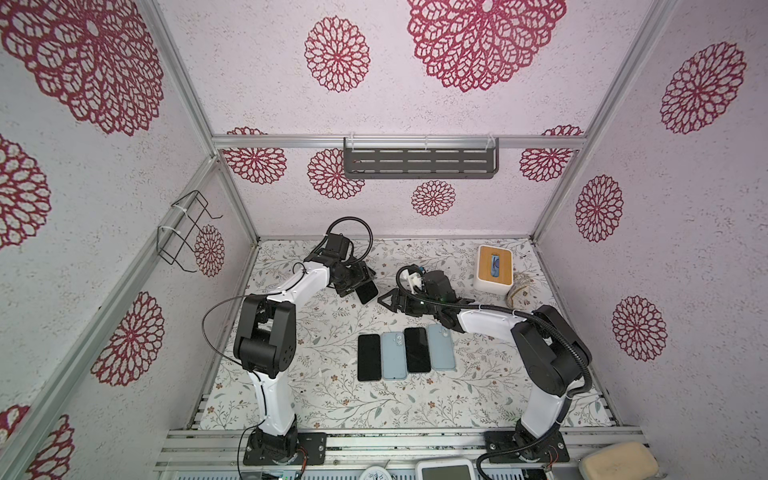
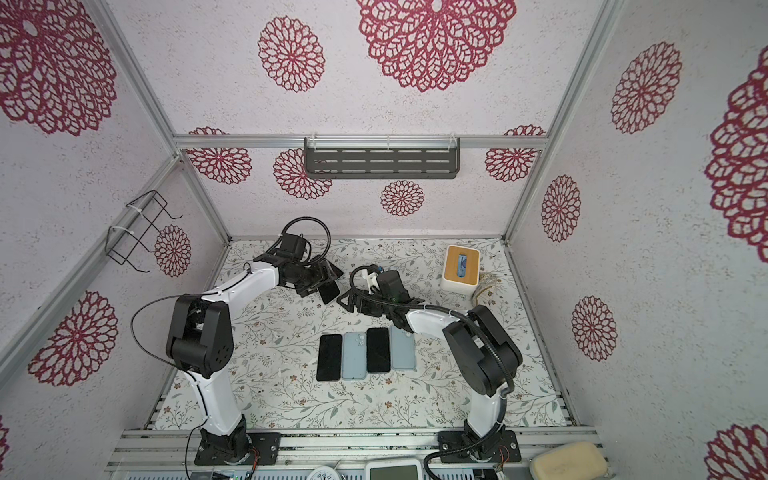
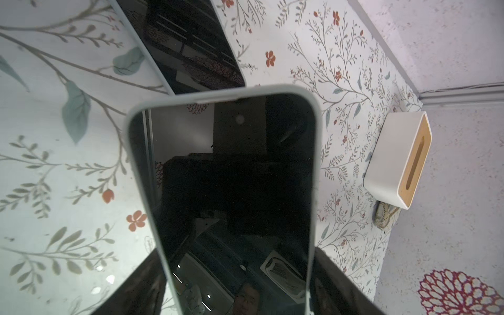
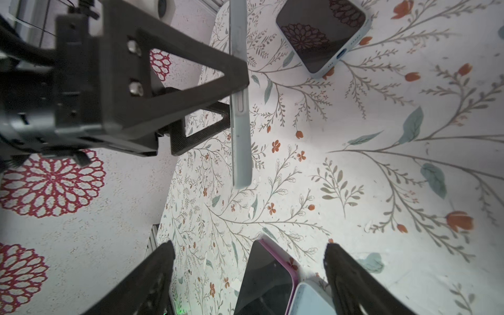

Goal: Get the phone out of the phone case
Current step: 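Lift the black phone with the left gripper while the right gripper moves toward it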

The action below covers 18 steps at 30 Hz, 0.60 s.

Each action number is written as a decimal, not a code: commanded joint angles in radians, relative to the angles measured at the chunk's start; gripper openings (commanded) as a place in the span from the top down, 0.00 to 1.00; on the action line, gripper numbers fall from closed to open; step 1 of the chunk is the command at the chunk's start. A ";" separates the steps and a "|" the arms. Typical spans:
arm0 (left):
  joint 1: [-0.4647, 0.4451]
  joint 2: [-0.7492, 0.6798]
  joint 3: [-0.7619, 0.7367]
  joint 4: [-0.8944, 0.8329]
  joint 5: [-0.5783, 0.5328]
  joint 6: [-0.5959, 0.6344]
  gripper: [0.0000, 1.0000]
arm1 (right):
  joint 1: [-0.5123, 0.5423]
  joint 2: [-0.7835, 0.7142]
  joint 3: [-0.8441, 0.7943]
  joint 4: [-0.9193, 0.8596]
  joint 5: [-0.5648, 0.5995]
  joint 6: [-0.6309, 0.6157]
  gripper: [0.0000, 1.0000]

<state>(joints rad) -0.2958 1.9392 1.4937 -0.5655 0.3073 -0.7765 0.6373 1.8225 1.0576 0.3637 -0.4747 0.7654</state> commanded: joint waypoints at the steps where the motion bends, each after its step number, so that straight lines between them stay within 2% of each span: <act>1: -0.026 -0.068 -0.018 0.076 0.026 -0.025 0.56 | 0.002 0.004 0.033 0.054 0.031 0.015 0.15; 5: -0.052 -0.086 -0.037 0.093 0.027 -0.032 0.56 | 0.002 0.023 0.025 0.105 0.031 0.043 0.20; 12: -0.080 -0.111 -0.080 0.143 0.034 -0.065 0.57 | 0.001 0.014 0.000 0.183 0.034 0.083 0.37; 18: -0.094 -0.134 -0.113 0.176 0.041 -0.080 0.57 | -0.001 0.002 -0.019 0.204 0.032 0.097 0.62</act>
<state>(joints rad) -0.3824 1.8587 1.3884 -0.4587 0.3283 -0.8429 0.6376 1.8549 1.0416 0.5163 -0.4461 0.8532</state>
